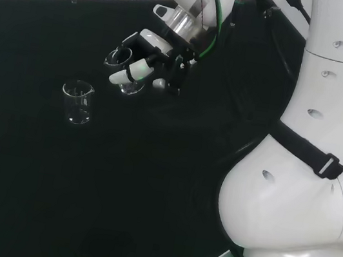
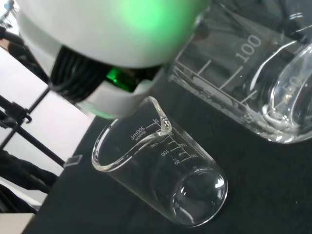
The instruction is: Pour the water from the handheld beaker into the one on the table.
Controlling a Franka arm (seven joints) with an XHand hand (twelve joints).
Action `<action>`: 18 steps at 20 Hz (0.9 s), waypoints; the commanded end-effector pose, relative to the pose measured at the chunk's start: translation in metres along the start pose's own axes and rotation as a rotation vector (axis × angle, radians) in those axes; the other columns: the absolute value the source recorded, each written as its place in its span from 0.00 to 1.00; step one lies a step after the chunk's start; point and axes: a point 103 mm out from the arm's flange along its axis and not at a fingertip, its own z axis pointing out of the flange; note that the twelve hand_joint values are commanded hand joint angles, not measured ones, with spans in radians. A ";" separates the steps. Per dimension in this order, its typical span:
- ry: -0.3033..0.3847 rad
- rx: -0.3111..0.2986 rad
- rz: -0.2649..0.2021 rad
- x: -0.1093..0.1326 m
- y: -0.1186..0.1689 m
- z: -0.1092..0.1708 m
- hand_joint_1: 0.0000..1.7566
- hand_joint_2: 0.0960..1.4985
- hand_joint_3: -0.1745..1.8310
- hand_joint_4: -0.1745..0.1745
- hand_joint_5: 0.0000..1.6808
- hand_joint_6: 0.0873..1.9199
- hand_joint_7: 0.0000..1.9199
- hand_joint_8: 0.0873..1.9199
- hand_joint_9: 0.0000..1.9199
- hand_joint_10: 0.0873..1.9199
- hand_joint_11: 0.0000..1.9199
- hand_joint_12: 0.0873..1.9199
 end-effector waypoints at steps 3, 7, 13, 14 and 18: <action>-0.061 0.036 -0.015 0.008 0.004 0.001 0.81 0.43 0.33 0.00 0.79 0.20 0.78 0.15 0.68 0.17 0.60 0.42; -0.086 0.067 -0.017 0.012 0.006 0.006 0.81 0.43 0.33 0.00 0.79 0.20 0.78 0.15 0.68 0.17 0.60 0.42; -0.146 0.116 -0.029 0.021 0.009 0.013 0.81 0.42 0.34 0.00 0.80 0.20 0.78 0.15 0.69 0.16 0.60 0.43; -0.156 0.122 -0.029 0.023 0.009 0.013 0.81 0.42 0.34 0.00 0.80 0.20 0.78 0.15 0.69 0.16 0.60 0.43; -0.191 0.151 -0.037 0.031 0.010 0.016 0.81 0.42 0.34 0.00 0.80 0.20 0.79 0.15 0.69 0.16 0.60 0.43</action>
